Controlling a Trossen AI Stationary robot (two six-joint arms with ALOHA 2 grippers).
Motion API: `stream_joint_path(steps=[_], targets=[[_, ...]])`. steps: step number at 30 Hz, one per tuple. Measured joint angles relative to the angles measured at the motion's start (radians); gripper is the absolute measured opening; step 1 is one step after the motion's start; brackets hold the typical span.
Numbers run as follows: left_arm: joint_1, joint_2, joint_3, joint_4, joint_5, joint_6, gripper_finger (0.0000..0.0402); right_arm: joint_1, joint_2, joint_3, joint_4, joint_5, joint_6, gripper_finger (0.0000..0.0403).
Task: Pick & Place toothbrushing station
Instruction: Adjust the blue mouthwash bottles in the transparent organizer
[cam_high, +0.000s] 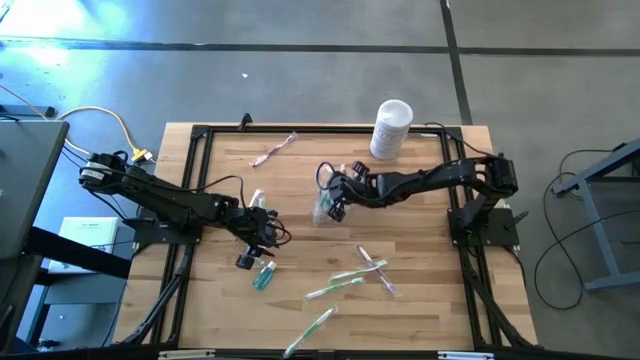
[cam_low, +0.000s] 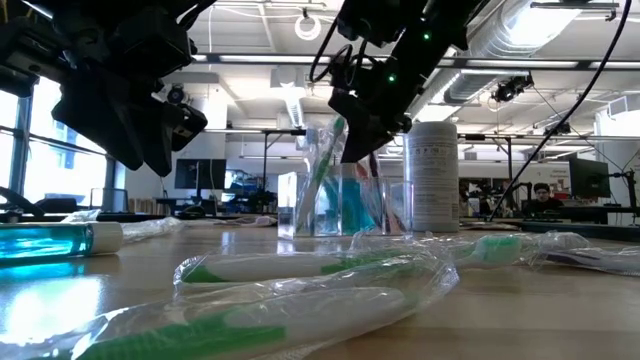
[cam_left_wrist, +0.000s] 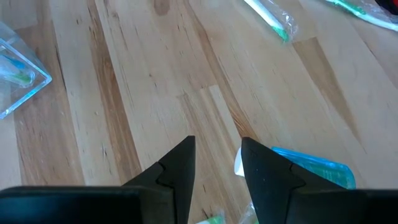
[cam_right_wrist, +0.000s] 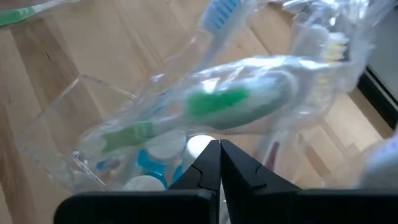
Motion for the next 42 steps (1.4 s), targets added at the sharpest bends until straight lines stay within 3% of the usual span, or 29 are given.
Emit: stream_joint_path(steps=[42], targets=[[0.000,0.000,0.000,0.000,0.000,0.006,0.0127,0.000,0.043,0.004,0.012,-0.059,0.043,0.0002]])
